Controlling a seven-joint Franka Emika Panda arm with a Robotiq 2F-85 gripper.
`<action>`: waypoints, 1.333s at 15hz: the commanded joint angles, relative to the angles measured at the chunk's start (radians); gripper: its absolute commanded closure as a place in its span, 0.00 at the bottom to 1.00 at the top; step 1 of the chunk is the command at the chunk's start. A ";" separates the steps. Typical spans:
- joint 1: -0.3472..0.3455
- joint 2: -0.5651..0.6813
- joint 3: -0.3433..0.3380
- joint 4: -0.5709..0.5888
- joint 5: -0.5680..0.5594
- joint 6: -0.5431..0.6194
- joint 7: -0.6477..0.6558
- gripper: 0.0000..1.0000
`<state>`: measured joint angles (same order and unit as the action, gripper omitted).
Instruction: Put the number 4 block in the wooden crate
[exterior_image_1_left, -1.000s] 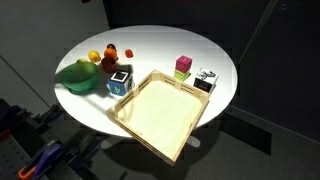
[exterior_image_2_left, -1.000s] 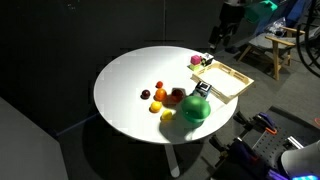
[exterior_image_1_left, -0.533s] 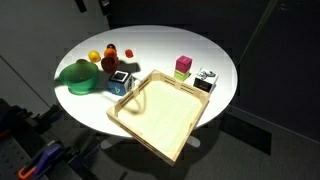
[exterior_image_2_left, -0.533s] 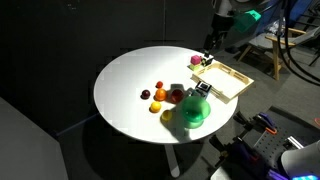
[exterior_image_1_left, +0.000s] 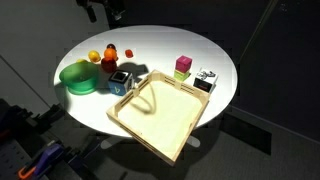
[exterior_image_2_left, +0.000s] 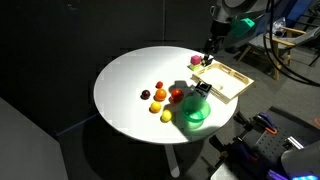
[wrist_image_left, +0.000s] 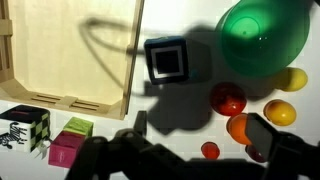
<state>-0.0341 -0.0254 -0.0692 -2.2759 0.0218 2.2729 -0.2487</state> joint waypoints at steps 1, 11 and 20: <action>-0.005 0.002 0.006 0.001 0.000 -0.003 0.001 0.00; -0.004 0.031 0.010 0.004 0.000 0.018 -0.002 0.00; -0.021 0.166 0.010 0.023 0.008 0.107 -0.018 0.00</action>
<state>-0.0375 0.0955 -0.0641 -2.2773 0.0218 2.3548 -0.2483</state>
